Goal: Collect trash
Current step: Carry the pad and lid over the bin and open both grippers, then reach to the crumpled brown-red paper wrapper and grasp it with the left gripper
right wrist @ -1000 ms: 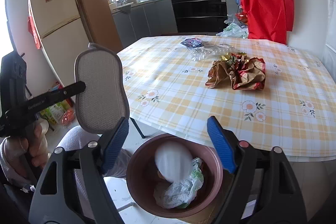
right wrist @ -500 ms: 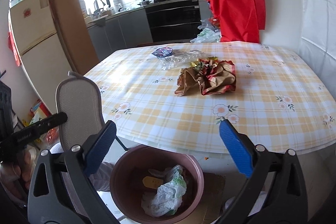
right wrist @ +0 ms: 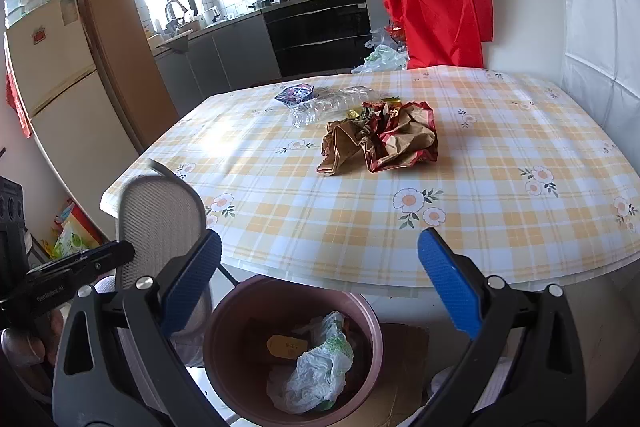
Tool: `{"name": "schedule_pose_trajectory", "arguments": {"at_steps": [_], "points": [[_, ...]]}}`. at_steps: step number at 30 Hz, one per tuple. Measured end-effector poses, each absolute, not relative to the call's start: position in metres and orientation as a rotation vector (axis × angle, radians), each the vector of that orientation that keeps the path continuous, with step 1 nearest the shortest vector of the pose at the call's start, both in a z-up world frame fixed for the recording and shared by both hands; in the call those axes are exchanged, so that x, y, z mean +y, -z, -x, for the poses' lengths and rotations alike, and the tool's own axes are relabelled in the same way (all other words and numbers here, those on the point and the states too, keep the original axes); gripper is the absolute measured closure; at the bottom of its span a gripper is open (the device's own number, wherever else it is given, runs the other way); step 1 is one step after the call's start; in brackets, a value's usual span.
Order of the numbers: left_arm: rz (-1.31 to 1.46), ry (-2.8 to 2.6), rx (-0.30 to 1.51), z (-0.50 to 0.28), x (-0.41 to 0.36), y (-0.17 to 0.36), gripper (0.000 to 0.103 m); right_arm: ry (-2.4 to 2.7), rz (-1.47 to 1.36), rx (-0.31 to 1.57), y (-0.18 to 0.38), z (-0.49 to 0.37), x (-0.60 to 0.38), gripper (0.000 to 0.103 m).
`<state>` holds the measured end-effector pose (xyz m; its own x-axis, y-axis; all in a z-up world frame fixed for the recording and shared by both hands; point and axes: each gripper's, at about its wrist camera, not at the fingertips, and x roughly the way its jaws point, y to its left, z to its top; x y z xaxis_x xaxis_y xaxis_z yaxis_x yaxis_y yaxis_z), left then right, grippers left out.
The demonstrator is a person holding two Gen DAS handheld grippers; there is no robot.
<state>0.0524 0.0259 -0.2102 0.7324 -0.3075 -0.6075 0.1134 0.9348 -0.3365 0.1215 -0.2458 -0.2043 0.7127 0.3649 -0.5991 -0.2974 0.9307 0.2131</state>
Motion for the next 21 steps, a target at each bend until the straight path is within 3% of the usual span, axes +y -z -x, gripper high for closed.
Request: {"name": "schedule_pose_trajectory", "arguments": {"at_steps": [6,8,14,21], "points": [[0.291,0.257,0.749,-0.056,0.023,0.218,0.087,-0.372,-0.101,0.697,0.206,-0.124,-0.244,0.006],[0.296,0.25,0.748,-0.056,0.024,0.218,0.076,-0.373,-0.1,0.7,0.207,-0.125,-0.244,0.006],[0.318,0.231,0.747,-0.057,0.029,0.219,0.06,-0.371,-0.101,0.71,0.21,-0.127,-0.243,0.006],[0.321,0.213,0.753,-0.061,0.033,0.222,0.049,-0.345,-0.096,0.711,0.213,-0.13,-0.247,0.006]]}}
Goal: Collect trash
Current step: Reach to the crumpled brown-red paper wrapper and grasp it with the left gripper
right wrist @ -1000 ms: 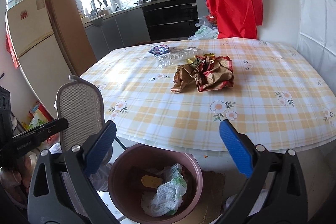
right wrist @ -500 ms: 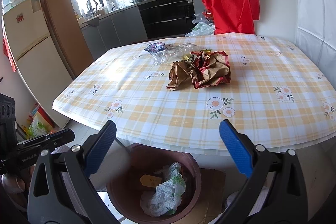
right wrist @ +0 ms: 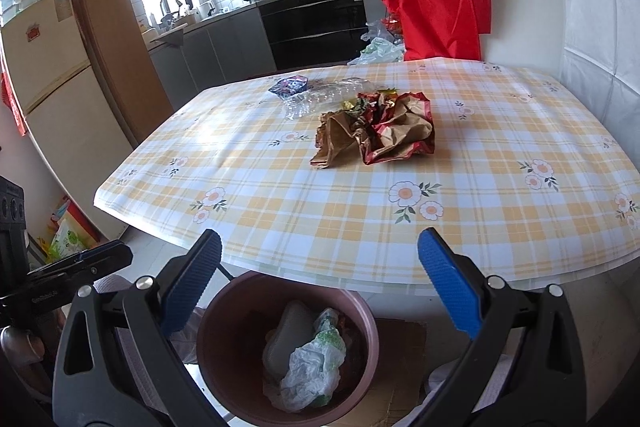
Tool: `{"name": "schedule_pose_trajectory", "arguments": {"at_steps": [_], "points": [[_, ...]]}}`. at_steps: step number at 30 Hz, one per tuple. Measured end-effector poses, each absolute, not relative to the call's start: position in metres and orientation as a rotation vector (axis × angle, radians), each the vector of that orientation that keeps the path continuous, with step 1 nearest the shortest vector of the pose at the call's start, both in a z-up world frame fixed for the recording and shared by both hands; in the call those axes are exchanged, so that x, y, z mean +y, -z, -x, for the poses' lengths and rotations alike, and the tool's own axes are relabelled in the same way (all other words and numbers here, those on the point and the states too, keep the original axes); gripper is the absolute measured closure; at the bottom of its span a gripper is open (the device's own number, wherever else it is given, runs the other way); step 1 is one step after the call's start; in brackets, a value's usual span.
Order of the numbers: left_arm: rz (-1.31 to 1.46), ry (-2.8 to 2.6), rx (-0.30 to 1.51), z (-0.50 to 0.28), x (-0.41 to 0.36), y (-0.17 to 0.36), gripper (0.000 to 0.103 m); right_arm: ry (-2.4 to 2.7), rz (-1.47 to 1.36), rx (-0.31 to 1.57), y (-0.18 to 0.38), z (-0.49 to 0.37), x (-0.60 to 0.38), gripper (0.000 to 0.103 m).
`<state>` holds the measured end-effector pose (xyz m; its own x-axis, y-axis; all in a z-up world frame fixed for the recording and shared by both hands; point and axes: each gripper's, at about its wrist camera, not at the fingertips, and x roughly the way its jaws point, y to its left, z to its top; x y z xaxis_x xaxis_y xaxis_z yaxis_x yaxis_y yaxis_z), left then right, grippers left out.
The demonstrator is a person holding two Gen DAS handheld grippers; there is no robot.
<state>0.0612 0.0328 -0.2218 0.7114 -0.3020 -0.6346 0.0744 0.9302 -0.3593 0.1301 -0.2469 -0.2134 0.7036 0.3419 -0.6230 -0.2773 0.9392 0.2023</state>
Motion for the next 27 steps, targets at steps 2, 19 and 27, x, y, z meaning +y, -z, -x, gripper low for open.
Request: {"name": "schedule_pose_trajectory", "arguments": {"at_steps": [2,19,27], "points": [[0.314,0.207,0.757,-0.064,0.034,0.224,0.046,-0.326,-0.093,0.711,0.214,-0.132,-0.251,0.006],[0.199,0.334,0.754,-0.179,-0.033,0.204,0.01,-0.156,-0.133,0.689,0.224,-0.177,-0.315,0.006],[0.187,0.358,0.803,-0.271,-0.083,0.227,0.009,-0.105,-0.128,0.687,0.235,-0.205,-0.341,0.006]]}}
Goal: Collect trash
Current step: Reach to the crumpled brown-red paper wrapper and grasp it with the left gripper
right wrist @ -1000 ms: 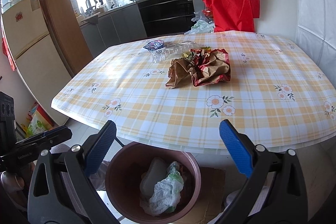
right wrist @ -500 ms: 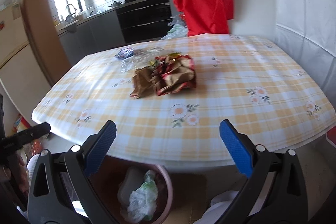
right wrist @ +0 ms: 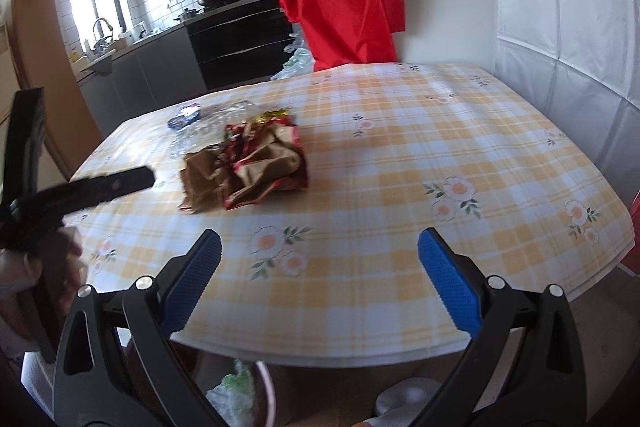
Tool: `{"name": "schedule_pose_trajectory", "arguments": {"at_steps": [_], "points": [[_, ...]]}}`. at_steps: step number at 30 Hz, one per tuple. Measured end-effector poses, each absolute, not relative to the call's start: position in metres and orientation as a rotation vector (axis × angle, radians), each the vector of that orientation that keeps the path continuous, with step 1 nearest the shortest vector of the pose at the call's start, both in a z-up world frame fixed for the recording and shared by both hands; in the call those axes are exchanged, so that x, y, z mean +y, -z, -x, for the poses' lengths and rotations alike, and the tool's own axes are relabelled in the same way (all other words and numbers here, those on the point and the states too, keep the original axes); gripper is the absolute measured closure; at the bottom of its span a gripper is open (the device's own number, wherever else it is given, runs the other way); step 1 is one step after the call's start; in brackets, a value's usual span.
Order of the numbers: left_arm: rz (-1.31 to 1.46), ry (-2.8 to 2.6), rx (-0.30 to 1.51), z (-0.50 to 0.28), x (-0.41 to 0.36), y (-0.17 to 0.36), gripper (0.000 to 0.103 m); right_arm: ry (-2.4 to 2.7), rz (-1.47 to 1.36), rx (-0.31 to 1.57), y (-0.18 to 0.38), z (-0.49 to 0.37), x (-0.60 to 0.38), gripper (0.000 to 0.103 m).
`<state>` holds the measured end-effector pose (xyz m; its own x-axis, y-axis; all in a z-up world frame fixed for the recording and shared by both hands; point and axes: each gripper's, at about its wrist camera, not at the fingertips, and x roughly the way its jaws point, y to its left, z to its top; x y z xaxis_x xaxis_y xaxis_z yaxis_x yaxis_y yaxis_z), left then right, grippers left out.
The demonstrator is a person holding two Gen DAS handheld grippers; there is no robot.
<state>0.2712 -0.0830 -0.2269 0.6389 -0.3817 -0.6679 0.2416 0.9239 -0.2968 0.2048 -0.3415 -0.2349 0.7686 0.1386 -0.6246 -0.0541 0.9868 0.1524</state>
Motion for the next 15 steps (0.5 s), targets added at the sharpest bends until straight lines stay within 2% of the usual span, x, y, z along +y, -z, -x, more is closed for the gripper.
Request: {"name": "schedule_pose_trajectory", "arguments": {"at_steps": [6,15], "points": [[0.228,0.293,0.867,-0.323,-0.095,0.252,0.009,-0.079,-0.13,0.679,0.239,-0.223,-0.358,0.006],[0.191,0.275,0.916,-0.35,-0.112,0.273,0.009,-0.077,-0.13,0.681,0.242,-0.24,-0.366,0.006]]}}
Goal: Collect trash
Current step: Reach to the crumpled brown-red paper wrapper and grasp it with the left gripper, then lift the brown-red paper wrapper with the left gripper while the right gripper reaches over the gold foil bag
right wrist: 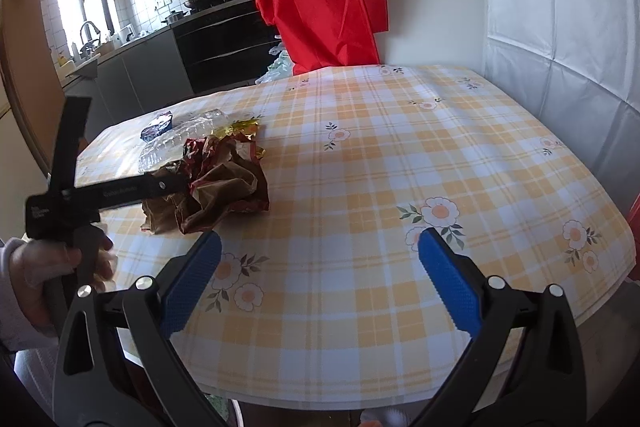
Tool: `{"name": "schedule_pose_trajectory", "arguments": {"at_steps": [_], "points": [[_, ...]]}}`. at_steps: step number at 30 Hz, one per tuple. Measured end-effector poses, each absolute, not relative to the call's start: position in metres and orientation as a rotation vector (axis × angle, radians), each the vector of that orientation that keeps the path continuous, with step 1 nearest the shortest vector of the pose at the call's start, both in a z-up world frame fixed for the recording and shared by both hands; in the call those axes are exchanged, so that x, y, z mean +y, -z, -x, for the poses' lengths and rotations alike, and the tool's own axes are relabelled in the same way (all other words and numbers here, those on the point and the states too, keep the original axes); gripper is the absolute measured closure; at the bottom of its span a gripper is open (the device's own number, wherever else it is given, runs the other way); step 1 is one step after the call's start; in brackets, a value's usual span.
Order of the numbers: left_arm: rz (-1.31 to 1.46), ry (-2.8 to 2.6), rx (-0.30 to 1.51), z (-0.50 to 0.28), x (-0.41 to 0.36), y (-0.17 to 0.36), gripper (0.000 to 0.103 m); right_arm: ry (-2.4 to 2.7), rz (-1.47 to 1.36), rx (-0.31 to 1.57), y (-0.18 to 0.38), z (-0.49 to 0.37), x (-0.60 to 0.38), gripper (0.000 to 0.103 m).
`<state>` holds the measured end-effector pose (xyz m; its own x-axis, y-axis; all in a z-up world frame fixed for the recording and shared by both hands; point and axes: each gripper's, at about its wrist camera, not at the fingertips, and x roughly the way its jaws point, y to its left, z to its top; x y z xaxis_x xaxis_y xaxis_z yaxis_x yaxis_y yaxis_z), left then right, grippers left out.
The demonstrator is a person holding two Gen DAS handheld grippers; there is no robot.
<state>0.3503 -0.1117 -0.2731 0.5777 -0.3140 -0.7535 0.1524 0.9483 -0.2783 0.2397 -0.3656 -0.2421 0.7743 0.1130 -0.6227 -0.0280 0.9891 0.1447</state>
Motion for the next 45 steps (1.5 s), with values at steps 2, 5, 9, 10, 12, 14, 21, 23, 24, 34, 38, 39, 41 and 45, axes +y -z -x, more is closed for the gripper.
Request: {"name": "schedule_pose_trajectory", "arguments": {"at_steps": [2,5,9,10,12,14,21,23,24,34,38,39,41,45], "points": [[0.184,0.274,0.925,-0.35,-0.111,0.278,0.014,-0.087,-0.136,0.678,0.241,-0.242,-0.366,0.006],[0.148,0.289,0.923,-0.341,-0.109,0.28,0.05,-0.109,-0.141,0.684,0.241,-0.247,-0.364,0.006],[0.161,0.371,0.93,-0.32,-0.099,0.275,0.075,-0.127,-0.138,0.687,0.238,-0.253,-0.36,0.006],[0.168,0.385,0.927,-0.313,-0.095,0.273,0.077,-0.13,-0.139,0.684,0.237,-0.254,-0.359,0.006],[0.201,0.41,0.917,-0.298,-0.082,0.269,0.077,-0.141,-0.14,0.678,0.234,-0.256,-0.356,0.006],[0.219,0.408,0.897,-0.284,-0.068,0.264,0.078,-0.152,-0.129,0.675,0.233,-0.258,-0.354,0.006],[0.25,0.29,0.804,-0.249,0.0,0.242,0.078,-0.231,-0.053,0.677,0.231,-0.294,-0.326,0.006],[0.261,0.242,0.788,-0.243,0.019,0.24,0.078,-0.239,0.021,0.672,0.231,-0.31,-0.312,0.006],[0.264,0.222,0.782,-0.24,0.026,0.239,0.078,-0.257,0.065,0.677,0.232,-0.323,-0.302,0.006],[0.33,0.133,0.754,-0.218,0.076,0.245,0.078,-0.3,0.14,0.808,0.257,-0.435,-0.244,0.006],[0.357,0.126,0.751,-0.211,0.091,0.25,0.078,-0.3,0.174,0.892,0.279,-0.468,-0.222,0.006],[0.37,0.12,0.754,-0.209,0.096,0.252,0.078,-0.293,0.186,0.913,0.285,-0.475,-0.217,0.006],[0.39,0.11,0.761,-0.207,0.101,0.256,0.078,-0.283,0.182,0.931,0.293,-0.486,-0.211,0.006],[0.422,0.104,0.776,-0.203,0.108,0.263,0.078,-0.24,0.144,0.975,0.3,-0.503,-0.207,0.006]]}}
